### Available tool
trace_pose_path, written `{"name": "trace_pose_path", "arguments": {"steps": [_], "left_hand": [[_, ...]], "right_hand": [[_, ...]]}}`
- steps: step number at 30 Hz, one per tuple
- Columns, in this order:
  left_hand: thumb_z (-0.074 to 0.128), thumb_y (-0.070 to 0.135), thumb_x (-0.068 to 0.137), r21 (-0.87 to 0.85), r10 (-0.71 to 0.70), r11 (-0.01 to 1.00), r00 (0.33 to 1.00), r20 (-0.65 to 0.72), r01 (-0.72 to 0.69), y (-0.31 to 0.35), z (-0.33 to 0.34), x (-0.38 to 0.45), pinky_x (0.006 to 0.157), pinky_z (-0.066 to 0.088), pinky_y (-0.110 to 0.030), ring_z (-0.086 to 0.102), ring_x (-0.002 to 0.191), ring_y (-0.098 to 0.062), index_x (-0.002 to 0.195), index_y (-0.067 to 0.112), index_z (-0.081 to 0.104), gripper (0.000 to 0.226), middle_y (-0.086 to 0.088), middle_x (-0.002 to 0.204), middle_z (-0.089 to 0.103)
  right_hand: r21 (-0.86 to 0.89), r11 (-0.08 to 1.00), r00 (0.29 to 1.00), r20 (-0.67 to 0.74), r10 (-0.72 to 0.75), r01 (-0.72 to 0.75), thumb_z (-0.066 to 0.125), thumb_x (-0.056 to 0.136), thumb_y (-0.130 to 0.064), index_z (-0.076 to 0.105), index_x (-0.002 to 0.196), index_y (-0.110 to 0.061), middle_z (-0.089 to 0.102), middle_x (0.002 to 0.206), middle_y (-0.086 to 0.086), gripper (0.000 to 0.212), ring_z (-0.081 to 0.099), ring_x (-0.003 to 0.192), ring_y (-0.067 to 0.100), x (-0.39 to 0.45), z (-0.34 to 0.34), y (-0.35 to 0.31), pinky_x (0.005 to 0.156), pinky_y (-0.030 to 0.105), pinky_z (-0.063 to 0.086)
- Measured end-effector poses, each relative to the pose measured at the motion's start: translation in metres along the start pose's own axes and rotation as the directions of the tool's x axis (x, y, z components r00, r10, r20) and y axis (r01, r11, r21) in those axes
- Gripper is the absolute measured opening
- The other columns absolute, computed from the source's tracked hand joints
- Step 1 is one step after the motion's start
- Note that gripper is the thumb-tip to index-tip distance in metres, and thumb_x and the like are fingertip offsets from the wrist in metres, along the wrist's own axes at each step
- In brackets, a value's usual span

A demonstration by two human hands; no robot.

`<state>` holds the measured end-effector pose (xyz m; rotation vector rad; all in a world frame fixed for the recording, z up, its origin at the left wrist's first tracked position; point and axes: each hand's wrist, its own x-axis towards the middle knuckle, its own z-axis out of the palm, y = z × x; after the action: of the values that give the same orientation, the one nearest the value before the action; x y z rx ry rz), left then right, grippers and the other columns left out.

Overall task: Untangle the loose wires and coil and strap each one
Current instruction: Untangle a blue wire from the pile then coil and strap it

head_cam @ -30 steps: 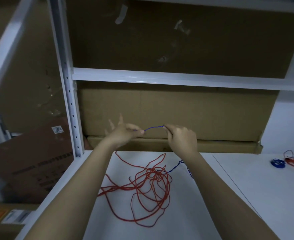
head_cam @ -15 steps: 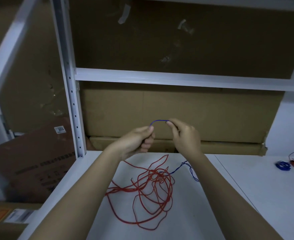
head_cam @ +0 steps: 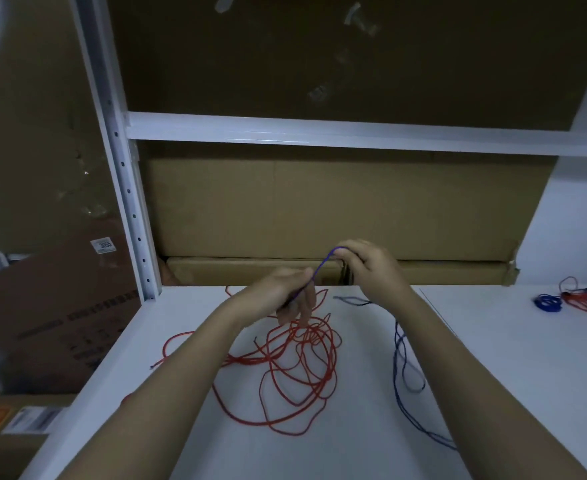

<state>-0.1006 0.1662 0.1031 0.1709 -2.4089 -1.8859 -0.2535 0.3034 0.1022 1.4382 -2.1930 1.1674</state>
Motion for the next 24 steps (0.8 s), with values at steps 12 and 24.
{"name": "trace_pose_path", "arguments": {"steps": [12, 24], "left_hand": [[0.030, 0.029, 0.105, 0.512, 0.130, 0.859, 0.957, -0.260, 0.022, -0.025, -0.005, 0.018, 0.075, 0.047, -0.036, 0.063, 0.079, -0.028, 0.095, 0.003, 0.064, 0.043, -0.016, 0.085, 0.068], [0.031, 0.022, 0.105, -0.648, 0.041, 0.659, 0.878, -0.477, -0.383, 0.002, -0.007, 0.018, 0.039, 0.026, -0.011, 0.033, 0.033, -0.001, 0.083, 0.009, 0.051, 0.031, 0.005, 0.056, 0.062]], "right_hand": [[-0.142, 0.969, 0.976, 0.112, -0.185, 0.200, 0.049, 0.099, -0.021, 0.066, 0.103, -0.015, 0.062, 0.078, -0.005, 0.019, 0.050, 0.066, 0.007, -0.040, 0.013, -0.010, 0.058, 0.025, 0.032], [-0.162, 0.987, 0.941, 0.336, 0.048, 0.007, 0.036, 0.102, -0.023, 0.048, 0.115, -0.017, 0.066, 0.080, 0.010, 0.019, 0.060, 0.069, 0.024, -0.052, 0.063, 0.012, 0.060, 0.034, 0.043]]}}
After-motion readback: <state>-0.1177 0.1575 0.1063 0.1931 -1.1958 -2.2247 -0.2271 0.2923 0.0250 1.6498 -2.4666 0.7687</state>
